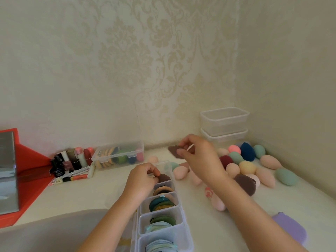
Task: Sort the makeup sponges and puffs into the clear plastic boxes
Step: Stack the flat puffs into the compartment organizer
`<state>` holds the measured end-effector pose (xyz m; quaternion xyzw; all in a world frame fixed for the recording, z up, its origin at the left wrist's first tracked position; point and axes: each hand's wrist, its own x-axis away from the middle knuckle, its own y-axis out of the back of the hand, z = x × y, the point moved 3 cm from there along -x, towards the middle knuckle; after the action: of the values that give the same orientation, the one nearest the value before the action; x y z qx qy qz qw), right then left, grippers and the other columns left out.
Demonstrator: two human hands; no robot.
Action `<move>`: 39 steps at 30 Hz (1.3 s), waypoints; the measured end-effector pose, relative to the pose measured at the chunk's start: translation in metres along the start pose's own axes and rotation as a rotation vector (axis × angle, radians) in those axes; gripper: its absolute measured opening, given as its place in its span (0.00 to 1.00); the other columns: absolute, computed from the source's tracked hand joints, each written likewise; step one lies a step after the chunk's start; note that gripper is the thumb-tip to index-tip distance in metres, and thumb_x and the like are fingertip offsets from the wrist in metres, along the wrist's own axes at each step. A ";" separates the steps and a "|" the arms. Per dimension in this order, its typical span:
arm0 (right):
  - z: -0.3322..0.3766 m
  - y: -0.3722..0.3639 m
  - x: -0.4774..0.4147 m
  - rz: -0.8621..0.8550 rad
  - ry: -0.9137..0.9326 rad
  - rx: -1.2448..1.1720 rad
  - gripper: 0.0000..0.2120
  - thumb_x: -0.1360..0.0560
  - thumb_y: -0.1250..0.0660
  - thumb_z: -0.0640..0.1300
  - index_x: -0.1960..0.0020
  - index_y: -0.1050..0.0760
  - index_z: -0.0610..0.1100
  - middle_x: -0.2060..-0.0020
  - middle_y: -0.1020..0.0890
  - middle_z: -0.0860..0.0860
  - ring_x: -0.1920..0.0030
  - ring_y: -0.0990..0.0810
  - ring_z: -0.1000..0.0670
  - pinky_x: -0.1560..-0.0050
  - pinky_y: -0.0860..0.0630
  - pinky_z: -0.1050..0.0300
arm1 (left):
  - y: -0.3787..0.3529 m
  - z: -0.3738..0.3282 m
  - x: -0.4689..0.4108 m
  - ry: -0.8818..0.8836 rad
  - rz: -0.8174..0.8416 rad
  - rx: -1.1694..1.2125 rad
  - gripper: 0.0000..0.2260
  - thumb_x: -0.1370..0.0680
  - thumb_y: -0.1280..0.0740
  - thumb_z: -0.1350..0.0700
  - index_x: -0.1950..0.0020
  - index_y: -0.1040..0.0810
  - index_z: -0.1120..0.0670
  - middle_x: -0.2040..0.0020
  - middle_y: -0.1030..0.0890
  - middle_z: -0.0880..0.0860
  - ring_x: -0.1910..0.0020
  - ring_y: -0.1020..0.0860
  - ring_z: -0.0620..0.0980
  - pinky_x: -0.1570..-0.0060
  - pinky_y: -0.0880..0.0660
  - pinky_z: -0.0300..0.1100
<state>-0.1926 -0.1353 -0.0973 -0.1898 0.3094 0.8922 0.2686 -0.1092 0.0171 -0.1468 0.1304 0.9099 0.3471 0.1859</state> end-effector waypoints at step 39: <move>0.002 -0.040 0.007 0.415 0.234 0.436 0.07 0.30 0.27 0.47 0.54 0.19 0.45 0.61 0.27 0.54 0.60 0.29 0.53 0.67 0.37 0.65 | 0.005 0.001 0.013 -0.081 0.226 0.328 0.16 0.23 0.37 0.67 0.50 0.17 0.48 0.54 0.15 0.45 0.51 0.18 0.42 0.50 0.25 0.31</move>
<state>-0.1749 -0.1048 -0.1175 -0.1618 0.5541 0.8129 0.0779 -0.1201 0.0264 -0.1471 0.2741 0.9256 0.2073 0.1587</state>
